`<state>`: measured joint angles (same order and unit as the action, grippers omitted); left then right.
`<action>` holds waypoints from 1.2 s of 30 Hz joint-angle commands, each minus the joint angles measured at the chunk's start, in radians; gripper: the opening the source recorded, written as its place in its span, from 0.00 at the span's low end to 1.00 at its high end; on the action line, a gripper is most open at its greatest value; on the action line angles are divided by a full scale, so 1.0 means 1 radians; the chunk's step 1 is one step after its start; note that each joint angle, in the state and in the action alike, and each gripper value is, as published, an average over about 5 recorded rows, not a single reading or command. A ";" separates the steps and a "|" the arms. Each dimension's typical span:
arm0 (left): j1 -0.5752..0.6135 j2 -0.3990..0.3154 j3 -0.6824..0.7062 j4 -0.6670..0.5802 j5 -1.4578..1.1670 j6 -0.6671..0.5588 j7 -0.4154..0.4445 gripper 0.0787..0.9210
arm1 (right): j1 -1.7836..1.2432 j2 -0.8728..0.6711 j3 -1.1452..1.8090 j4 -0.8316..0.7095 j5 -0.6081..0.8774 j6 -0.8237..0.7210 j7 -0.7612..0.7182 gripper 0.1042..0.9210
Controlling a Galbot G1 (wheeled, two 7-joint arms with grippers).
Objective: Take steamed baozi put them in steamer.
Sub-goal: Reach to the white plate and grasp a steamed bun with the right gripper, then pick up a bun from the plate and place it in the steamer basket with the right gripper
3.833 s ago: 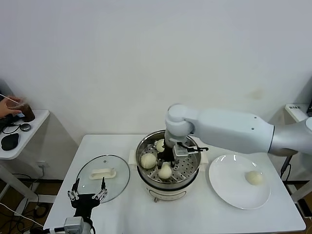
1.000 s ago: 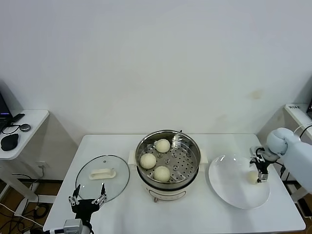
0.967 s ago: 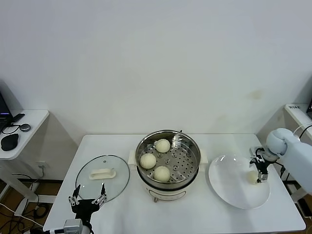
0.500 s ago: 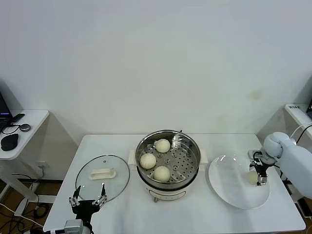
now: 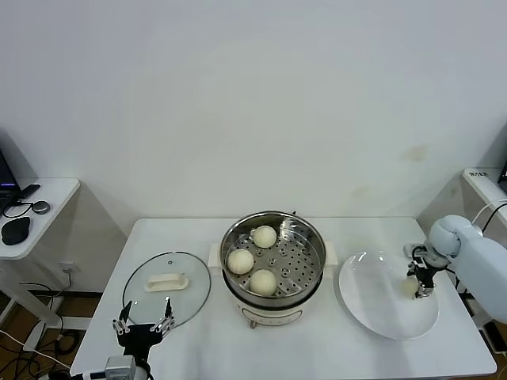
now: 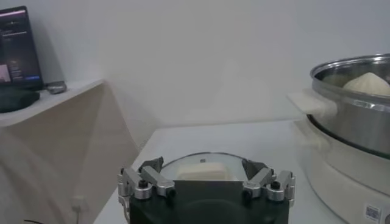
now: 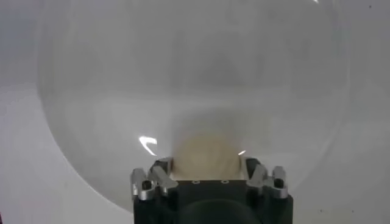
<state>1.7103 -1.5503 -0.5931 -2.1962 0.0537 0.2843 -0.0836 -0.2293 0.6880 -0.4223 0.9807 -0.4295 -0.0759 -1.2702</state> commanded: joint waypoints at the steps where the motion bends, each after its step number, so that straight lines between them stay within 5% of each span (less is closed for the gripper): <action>1: -0.008 0.001 0.002 0.004 0.002 0.000 -0.001 0.88 | 0.040 -0.033 -0.037 0.053 0.089 -0.036 0.001 0.44; 5: -0.019 0.002 0.004 0.012 0.010 -0.002 -0.005 0.88 | 0.181 -0.083 -0.180 0.167 0.232 -0.116 -0.004 0.35; 11: -0.025 0.012 0.006 0.000 0.015 -0.002 -0.005 0.88 | 0.536 -0.100 -0.484 0.338 0.504 -0.250 -0.018 0.34; 23: -0.028 0.026 0.022 -0.023 0.018 -0.006 -0.013 0.88 | 0.952 0.147 -0.823 0.482 0.869 -0.443 0.032 0.34; 36: -0.029 0.020 0.022 -0.029 0.016 -0.005 -0.013 0.88 | 0.821 0.297 -0.826 0.472 0.829 -0.515 0.148 0.34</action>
<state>1.6816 -1.5301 -0.5717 -2.2245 0.0694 0.2788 -0.0974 0.5727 0.8828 -1.1720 1.4263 0.3507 -0.5230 -1.1791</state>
